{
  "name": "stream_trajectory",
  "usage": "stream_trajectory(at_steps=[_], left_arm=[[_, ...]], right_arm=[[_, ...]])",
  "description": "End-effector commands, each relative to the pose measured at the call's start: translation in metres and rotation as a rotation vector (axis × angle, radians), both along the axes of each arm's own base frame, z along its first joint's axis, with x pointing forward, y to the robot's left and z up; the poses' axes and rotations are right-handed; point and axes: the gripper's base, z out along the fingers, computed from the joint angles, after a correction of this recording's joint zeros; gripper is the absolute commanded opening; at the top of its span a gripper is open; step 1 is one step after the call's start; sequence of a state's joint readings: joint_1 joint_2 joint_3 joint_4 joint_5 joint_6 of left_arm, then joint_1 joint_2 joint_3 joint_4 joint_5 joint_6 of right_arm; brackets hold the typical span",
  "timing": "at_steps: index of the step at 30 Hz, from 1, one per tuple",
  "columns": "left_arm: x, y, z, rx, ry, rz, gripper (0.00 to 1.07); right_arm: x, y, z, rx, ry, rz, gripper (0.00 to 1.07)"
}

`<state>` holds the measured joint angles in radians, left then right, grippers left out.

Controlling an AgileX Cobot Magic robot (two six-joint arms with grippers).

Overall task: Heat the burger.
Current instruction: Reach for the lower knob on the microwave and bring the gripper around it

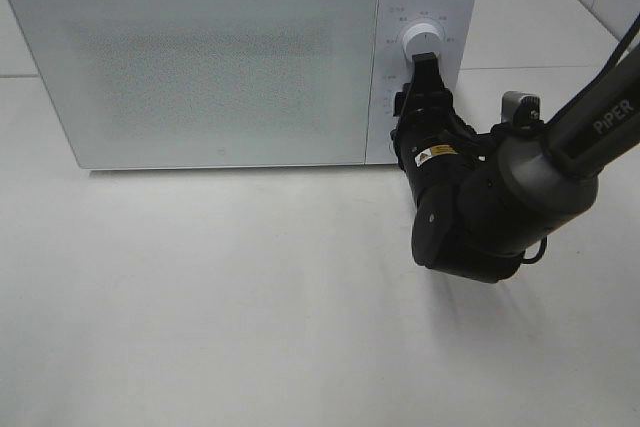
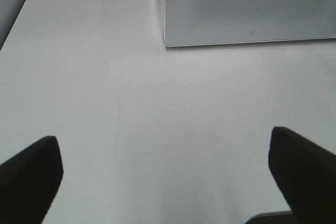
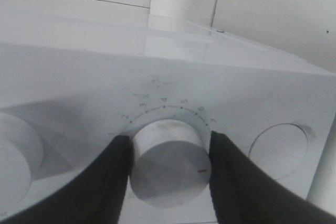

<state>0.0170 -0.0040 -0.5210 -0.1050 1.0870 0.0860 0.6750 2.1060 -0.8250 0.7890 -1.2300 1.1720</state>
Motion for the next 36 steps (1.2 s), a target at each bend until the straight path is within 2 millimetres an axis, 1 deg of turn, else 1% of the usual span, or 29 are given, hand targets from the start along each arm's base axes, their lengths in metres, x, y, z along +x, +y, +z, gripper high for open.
stream_trajectory(at_steps=[1, 2, 3, 4, 5, 7, 8, 9, 11, 17, 31, 33, 34, 35, 36], left_arm=[[-0.0022, 0.0, 0.0006, -0.007, -0.029, 0.007, 1.0], [-0.0022, 0.0, 0.0006, -0.007, -0.029, 0.007, 1.0], [-0.0022, 0.0, 0.0006, -0.007, -0.029, 0.007, 1.0], [-0.0022, 0.0, 0.0006, -0.007, -0.029, 0.007, 1.0], [-0.0022, 0.0, 0.0006, -0.007, -0.029, 0.007, 1.0], [-0.0022, 0.0, 0.0006, -0.007, -0.029, 0.007, 1.0], [-0.0022, 0.0, 0.0006, -0.007, -0.029, 0.007, 1.0], [-0.0022, 0.0, 0.0006, -0.007, -0.029, 0.007, 1.0], [-0.0022, 0.0, 0.0006, -0.007, -0.029, 0.007, 1.0], [-0.0022, 0.0, 0.0006, -0.007, -0.029, 0.007, 1.0], [-0.0022, 0.0, 0.0006, -0.007, -0.029, 0.007, 1.0], [-0.0022, 0.0, 0.0006, -0.007, -0.029, 0.007, 1.0], [-0.0022, 0.0, 0.0006, -0.007, -0.029, 0.007, 1.0], [-0.0022, 0.0, 0.0006, -0.007, -0.029, 0.007, 1.0], [-0.0022, 0.0, 0.0006, -0.007, -0.029, 0.007, 1.0]], right_arm=[[0.004, 0.021, 0.0289, 0.067, -0.243, 0.147, 0.1], [0.004, 0.021, 0.0289, 0.097, -0.242, 0.146, 0.1], [0.004, 0.021, 0.0289, 0.175, -0.238, 0.142, 0.1], [0.004, 0.021, 0.0289, 0.175, -0.238, 0.142, 0.1], [0.004, 0.021, 0.0289, 0.245, -0.235, 0.138, 0.1], [0.004, 0.0208, 0.0289, 0.272, -0.233, 0.135, 0.1], [0.004, 0.0208, 0.0289, 0.327, -0.23, 0.132, 0.1], [0.004, 0.0208, 0.0289, 0.327, -0.23, 0.132, 0.1], [0.0041, 0.0202, 0.0287, 0.389, -0.226, 0.123, 0.1], [0.0043, 0.0188, 0.0284, 0.493, -0.221, 0.101, 0.1], [0.0045, 0.0166, 0.0277, 0.425, -0.222, 0.079, 0.13], [0.0045, 0.0164, 0.0277, 0.398, -0.223, 0.078, 0.18], [0.0045, 0.0164, 0.0277, 0.398, -0.223, 0.078, 0.18], [0.0045, 0.0159, 0.0276, 0.381, -0.223, 0.074, 0.23], [0.0046, 0.0155, 0.0275, 0.377, -0.223, 0.069, 0.26]])
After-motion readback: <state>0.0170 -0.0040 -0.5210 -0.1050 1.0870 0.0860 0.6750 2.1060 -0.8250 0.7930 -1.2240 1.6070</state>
